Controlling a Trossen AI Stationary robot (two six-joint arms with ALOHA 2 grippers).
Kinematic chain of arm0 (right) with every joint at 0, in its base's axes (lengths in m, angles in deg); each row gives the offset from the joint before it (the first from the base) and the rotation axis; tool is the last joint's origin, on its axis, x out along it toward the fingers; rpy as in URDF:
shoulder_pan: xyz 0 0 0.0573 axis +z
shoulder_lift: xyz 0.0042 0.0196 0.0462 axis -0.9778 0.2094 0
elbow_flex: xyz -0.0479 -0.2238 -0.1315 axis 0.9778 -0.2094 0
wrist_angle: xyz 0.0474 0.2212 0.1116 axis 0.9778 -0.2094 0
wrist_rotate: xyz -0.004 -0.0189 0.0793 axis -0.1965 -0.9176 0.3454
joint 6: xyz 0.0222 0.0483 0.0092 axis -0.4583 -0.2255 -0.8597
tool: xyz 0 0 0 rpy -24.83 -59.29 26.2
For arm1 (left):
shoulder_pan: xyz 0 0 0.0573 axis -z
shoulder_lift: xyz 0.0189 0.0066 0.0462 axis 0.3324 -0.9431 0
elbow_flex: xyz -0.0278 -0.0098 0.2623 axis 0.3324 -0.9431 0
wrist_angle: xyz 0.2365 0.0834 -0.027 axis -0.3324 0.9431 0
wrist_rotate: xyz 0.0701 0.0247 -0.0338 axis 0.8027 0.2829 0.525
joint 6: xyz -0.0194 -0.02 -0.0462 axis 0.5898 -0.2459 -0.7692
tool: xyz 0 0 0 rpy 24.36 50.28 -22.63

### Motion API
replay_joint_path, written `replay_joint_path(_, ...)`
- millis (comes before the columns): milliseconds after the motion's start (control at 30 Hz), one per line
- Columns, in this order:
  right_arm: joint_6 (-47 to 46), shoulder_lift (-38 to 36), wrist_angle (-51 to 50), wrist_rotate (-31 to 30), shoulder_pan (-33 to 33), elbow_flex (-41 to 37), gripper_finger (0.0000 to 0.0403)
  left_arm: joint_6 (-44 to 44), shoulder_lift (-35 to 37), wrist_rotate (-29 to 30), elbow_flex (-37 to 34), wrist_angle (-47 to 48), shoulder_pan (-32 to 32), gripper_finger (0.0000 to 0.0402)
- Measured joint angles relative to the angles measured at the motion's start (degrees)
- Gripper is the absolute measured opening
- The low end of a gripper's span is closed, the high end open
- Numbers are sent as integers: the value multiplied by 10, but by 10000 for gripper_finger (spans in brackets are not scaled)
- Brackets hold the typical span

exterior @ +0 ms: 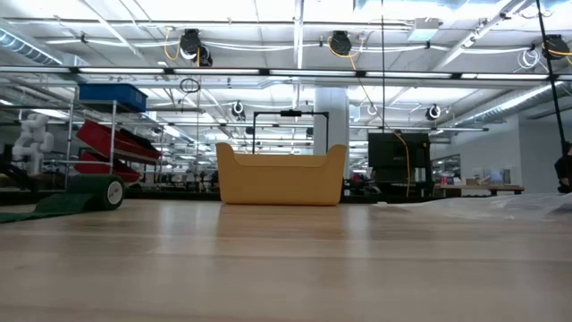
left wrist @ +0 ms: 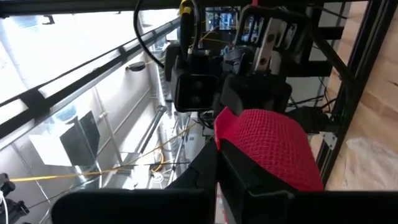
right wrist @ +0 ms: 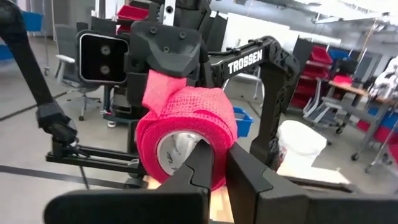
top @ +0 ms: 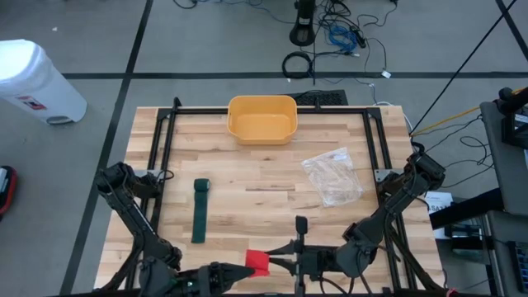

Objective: Roll bandage
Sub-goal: Roll the red bandage

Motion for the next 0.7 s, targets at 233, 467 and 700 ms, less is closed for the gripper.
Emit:
replay_joint_path(233, -45, 0, -9, 6, -4, 0, 20, -13, 0, 0, 0, -4, -2, 10)
replay_joint_path(467, -45, 0, -24, 9, -8, 0, 20, -20, 0, 3, 0, -2, -2, 10)
replay_joint_path(700, -40, 0, -25, 8, -6, 0, 20, -60, 0, 13, 0, 1, -1, 10)
